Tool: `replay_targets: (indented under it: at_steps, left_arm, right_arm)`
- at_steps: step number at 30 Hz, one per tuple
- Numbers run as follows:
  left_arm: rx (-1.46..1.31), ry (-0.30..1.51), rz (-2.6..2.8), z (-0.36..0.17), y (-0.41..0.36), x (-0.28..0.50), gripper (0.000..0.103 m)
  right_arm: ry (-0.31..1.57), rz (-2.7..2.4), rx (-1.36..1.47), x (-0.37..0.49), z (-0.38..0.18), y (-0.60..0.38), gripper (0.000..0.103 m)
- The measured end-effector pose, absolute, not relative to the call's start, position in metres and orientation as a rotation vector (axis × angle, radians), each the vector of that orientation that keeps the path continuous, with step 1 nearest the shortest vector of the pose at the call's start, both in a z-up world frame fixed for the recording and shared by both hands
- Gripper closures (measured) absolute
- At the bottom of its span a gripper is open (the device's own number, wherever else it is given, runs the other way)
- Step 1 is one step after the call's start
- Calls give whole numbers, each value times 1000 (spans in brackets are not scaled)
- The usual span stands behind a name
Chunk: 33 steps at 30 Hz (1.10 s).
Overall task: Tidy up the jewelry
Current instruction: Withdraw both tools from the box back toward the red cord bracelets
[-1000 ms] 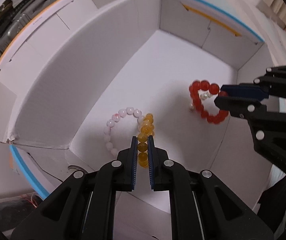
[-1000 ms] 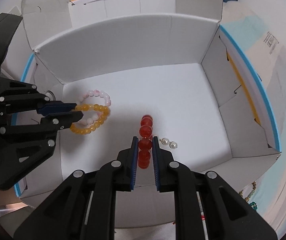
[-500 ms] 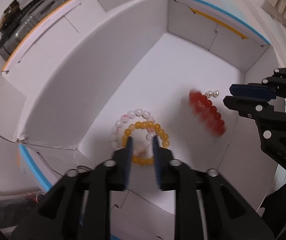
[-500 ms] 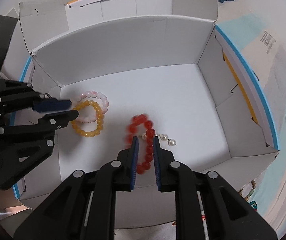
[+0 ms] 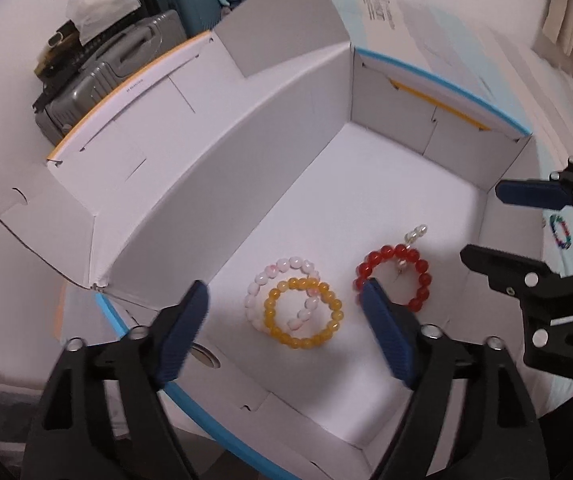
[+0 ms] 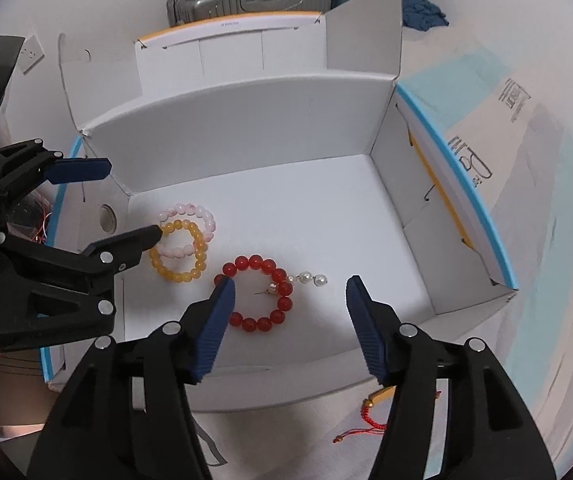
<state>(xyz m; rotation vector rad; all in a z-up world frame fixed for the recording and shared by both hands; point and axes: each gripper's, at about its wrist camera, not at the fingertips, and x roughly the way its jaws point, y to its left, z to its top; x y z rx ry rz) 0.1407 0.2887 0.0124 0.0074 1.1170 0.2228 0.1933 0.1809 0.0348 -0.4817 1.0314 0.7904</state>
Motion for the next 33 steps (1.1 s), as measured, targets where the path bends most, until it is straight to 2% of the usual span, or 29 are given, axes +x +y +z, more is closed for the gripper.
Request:
replay_targets:
  at_steps: [3,5,7,9,13,32,33]
  left_arm:
    - [-2,1089,225,21,283,138,16]
    - [-7,1075,227,24,281,138,12]
    - [-12,1064,231,27,279,137,11]
    - [-20,1055,231,31,275,137,6]
    - [-30,1038,207,39,264,136,6]
    - [-51,956,154,75,204,137,6]
    - [-47,954,150,75,200,138,6]
  right_arm:
    - [1013,788,-466,191,42,173,37]
    - [1004,785,-456,190,48,167,35]
    - [988,774,-451,190,53,162,28]
    - [973,762,-451,188,58,157,26]
    - [953,753,-429,186,70,142,20]
    - [890,659,-298,185,109,57,11]
    - [887,653,-292,185,111,51,9]
